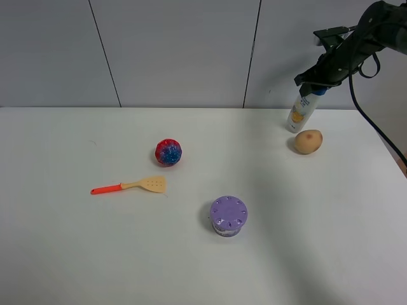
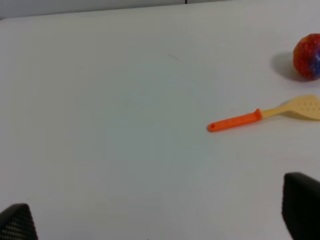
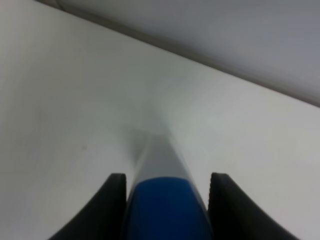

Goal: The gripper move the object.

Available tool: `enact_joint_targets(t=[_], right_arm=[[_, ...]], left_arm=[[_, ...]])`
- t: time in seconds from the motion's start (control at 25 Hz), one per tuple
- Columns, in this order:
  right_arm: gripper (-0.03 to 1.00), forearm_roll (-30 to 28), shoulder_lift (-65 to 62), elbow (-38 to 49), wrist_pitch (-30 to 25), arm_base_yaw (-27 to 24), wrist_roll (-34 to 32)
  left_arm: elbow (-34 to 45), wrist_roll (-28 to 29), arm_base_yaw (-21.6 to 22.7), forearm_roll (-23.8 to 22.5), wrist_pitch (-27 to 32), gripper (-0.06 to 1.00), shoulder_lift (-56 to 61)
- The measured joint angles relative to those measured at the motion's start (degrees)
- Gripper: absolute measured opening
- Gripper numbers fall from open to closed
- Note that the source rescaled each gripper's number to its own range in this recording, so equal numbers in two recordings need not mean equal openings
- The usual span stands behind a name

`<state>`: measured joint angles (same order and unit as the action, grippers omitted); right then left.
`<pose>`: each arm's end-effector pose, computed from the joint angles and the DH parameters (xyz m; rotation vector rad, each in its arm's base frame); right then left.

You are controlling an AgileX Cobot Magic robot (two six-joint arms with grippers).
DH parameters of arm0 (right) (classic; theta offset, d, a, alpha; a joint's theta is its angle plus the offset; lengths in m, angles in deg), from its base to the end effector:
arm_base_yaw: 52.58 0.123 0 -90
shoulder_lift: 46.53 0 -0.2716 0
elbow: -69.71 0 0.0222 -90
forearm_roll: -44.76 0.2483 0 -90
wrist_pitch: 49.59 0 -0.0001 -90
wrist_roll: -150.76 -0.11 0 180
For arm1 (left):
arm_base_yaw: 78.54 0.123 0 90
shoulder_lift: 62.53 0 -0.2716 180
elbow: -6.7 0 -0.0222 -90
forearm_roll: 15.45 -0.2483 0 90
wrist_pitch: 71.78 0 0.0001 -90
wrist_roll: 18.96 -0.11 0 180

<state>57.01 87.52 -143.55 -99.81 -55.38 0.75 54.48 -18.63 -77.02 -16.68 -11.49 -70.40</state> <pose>0.4908 -0.0060 0.1992 -0.4914 2.5556 0.0602 0.0222 0.0026 0.2704 -0.0337 2.0233 0.0387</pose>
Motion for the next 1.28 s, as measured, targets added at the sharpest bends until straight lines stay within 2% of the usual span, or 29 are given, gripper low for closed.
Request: enact_joint_targets(t=[0.12, 0.24, 0.36, 0.64, 0.8, 0.96, 1.28], right_arm=[[0.11, 0.07, 0.00, -0.05, 0.09, 0.00, 0.00], [0.30, 0.24, -0.25, -0.20, 0.44, 0.00, 0.00], [0.43, 0.38, -0.37, -0.20, 0.50, 0.00, 0.00], [0.51, 0.39, -2.46, -0.20, 0.92, 0.00, -0.30], [0.68, 0.39, -5.01, -0.20, 0.92, 0.00, -2.40], [0.74, 0.39, -8.92, -0.20, 0.86, 0.00, -4.49], [0.74, 0.39, -25.86, -0.24, 0.79, 0.00, -5.11]], left_arm=[[0.00, 0.00, 0.00, 0.00, 0.00, 1.00, 0.00], [0.00, 0.00, 0.00, 0.00, 0.00, 1.00, 0.00], [0.00, 0.00, 0.00, 0.00, 0.00, 1.00, 0.00], [0.00, 0.00, 0.00, 0.00, 0.00, 1.00, 0.00], [0.00, 0.00, 0.00, 0.00, 0.00, 1.00, 0.00], [0.00, -0.33, 0.00, 0.00, 0.00, 1.00, 0.00], [0.00, 0.00, 0.00, 0.00, 0.00, 1.00, 0.00]])
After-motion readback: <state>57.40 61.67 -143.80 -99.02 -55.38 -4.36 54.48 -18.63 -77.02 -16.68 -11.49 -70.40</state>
